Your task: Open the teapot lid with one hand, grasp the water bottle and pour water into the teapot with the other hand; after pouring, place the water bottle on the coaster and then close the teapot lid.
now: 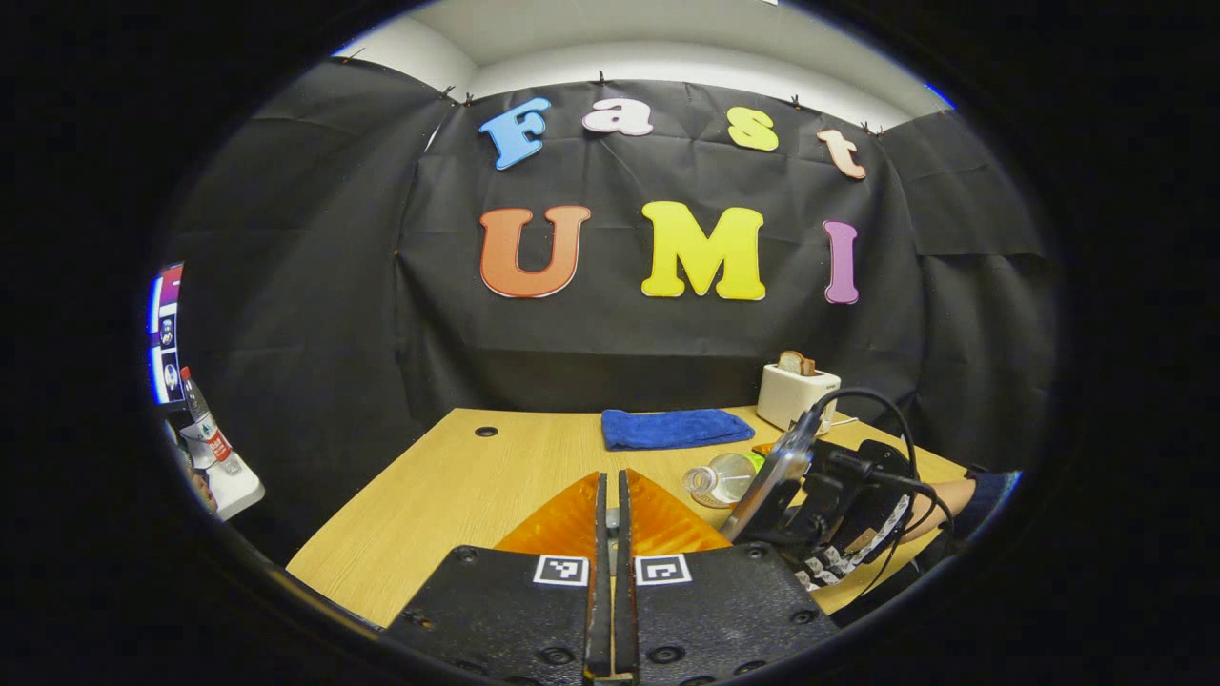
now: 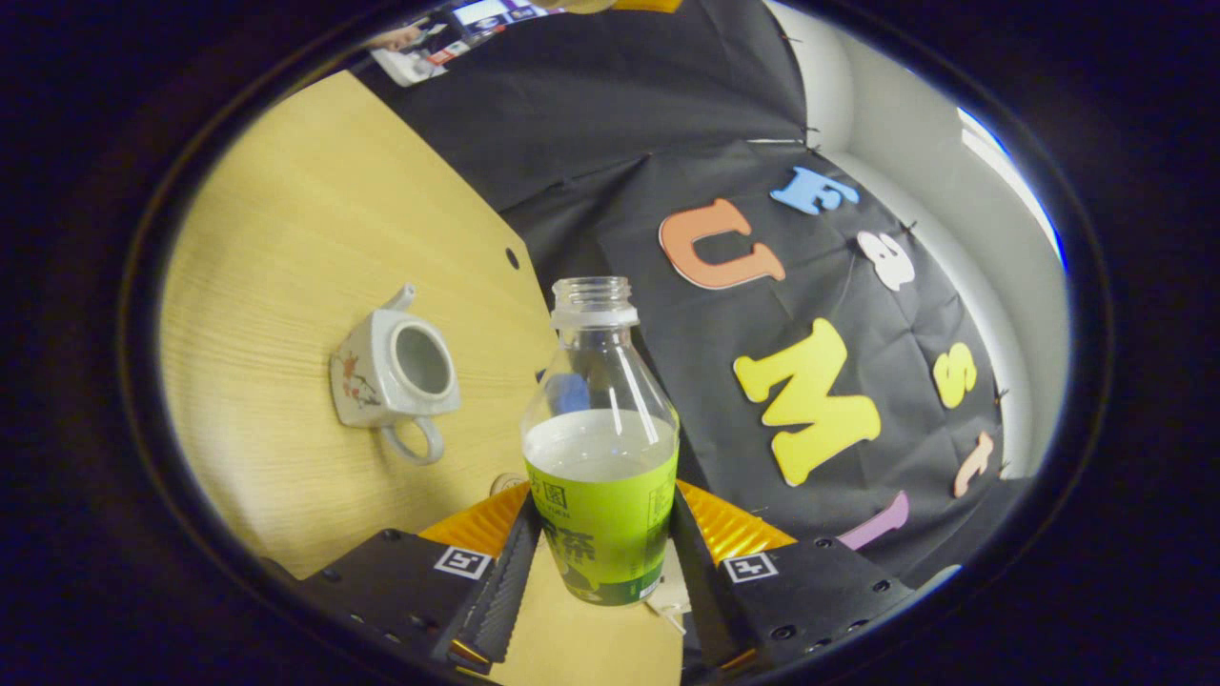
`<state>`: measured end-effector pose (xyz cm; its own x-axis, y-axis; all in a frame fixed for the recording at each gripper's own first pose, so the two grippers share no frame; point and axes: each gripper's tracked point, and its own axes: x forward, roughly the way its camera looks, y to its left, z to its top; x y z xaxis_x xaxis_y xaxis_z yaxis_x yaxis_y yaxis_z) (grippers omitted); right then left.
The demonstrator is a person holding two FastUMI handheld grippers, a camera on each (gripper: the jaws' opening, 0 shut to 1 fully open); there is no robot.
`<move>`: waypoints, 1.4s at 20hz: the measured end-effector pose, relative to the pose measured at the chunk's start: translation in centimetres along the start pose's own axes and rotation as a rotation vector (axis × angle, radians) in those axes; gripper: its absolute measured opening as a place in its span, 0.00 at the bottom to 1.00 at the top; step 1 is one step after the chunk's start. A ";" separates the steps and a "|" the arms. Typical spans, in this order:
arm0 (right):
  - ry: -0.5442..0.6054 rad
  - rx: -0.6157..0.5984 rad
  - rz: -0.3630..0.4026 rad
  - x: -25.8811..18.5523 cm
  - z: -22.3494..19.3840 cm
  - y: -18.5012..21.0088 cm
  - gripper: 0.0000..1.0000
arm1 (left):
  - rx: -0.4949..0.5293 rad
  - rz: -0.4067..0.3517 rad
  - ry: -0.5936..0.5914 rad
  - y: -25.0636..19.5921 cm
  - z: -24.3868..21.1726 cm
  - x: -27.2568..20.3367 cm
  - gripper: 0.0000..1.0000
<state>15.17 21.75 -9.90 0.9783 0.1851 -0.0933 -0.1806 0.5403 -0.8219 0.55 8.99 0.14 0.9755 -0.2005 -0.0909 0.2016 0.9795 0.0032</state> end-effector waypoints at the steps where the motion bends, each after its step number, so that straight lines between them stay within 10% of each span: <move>1: 0.012 0.055 0.014 0.3 -0.4 -0.1 0.76 | 0.000 -0.004 -0.007 -0.3 0.2 0.0 0.04; 14: 0.090 0.980 0.185 4.2 -2.7 -3.0 0.75 | -0.042 0.019 -0.006 0.6 0.0 0.3 0.04; 28: 0.083 1.125 0.177 11.3 -2.5 -1.5 0.73 | -0.029 0.047 0.044 1.3 -1.7 1.7 0.04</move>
<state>26.70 21.00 -11.11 0.9263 0.2995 -0.2287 -0.2645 0.9490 0.1717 2.33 9.97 -1.66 0.9788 -0.1535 -0.1355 0.1521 0.9882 -0.0203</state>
